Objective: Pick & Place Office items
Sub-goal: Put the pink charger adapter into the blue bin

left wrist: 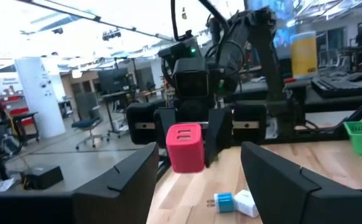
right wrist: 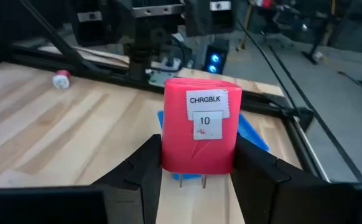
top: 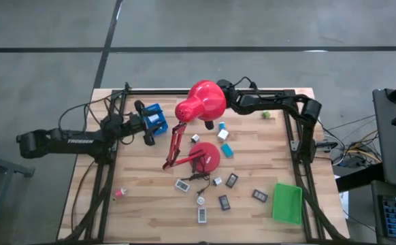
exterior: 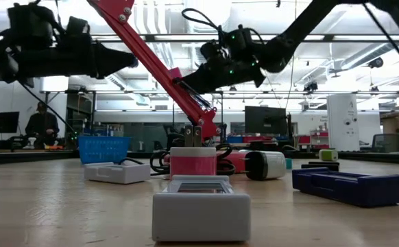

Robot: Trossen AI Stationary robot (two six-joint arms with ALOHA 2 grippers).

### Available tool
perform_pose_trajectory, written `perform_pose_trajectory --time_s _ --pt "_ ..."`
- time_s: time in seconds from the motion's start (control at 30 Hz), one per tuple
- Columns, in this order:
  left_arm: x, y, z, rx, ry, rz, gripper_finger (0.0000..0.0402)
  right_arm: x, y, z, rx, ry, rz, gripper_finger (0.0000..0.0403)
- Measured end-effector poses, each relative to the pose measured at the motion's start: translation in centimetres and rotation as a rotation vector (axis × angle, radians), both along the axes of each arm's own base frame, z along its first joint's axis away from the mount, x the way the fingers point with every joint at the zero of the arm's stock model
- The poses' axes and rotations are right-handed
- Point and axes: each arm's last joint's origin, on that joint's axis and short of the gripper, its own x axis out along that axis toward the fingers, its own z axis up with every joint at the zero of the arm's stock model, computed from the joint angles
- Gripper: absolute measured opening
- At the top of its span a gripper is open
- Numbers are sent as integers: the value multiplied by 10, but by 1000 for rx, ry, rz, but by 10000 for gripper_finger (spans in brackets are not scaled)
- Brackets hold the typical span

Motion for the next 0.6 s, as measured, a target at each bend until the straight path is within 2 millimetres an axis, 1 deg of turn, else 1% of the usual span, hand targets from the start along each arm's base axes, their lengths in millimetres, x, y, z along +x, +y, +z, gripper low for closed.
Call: perform_pose_trajectory --time_s 0.07,0.23,0.43,0.6 --pt "4 3 -2 -11 23 6 234 3 -1 -4 9 -25 13 143" --pt "17 14 -5 -30 61 29 234 7 -2 -5 9 -96 42 143" --pt "29 27 -3 -40 -11 -2 234 10 -3 -8 11 -141 64 143" --pt "47 37 -5 -60 1 -28 234 10 -3 -7 15 -160 69 143"
